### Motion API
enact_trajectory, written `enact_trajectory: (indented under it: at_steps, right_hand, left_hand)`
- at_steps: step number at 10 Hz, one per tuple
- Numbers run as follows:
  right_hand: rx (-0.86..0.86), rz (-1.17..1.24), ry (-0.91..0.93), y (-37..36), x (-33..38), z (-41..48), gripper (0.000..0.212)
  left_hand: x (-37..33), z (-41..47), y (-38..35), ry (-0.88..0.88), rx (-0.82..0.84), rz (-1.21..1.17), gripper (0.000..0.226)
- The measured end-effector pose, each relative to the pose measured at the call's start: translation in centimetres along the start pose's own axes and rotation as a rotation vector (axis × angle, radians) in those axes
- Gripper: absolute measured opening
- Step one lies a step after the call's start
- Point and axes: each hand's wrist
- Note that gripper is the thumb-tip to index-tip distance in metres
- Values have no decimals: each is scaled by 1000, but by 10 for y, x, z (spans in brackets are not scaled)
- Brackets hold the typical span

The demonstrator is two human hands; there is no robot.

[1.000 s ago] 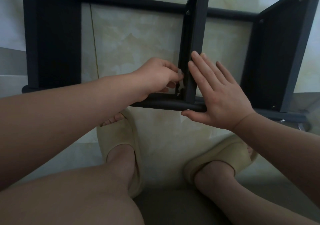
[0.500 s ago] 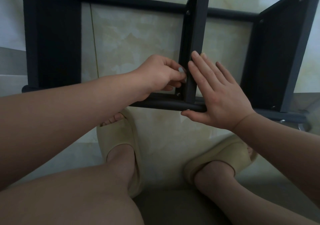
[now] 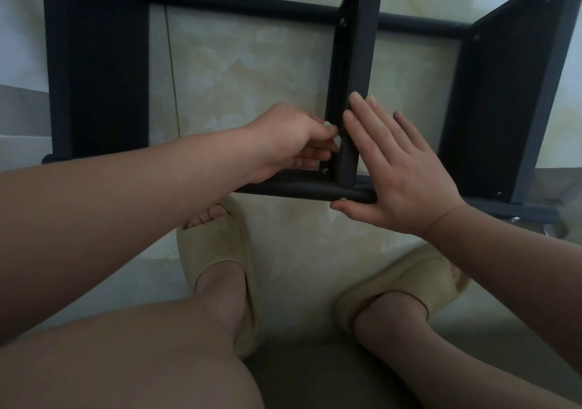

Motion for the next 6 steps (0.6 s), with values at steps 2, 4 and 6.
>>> enact_trajectory:
  at_steps: [2,4,6]
  right_hand:
    - [-5,2,0,0,0,0,104]
    - [-11,10,2,0,0,0,104]
    - [-13,13,0,0,0,0,103]
  left_hand:
    - [2,1,0,36,31,23,14]
    - [2,2,1,6,77,38,17]
    - [0,2,2,-31,109,100,20]
Point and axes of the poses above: each hand's wrist, its own z-axis towards the middle knuckle, its own y-axis out of the back of the hand, x = y × z, and after that the axes turned 13 degrees about -y, right-handed
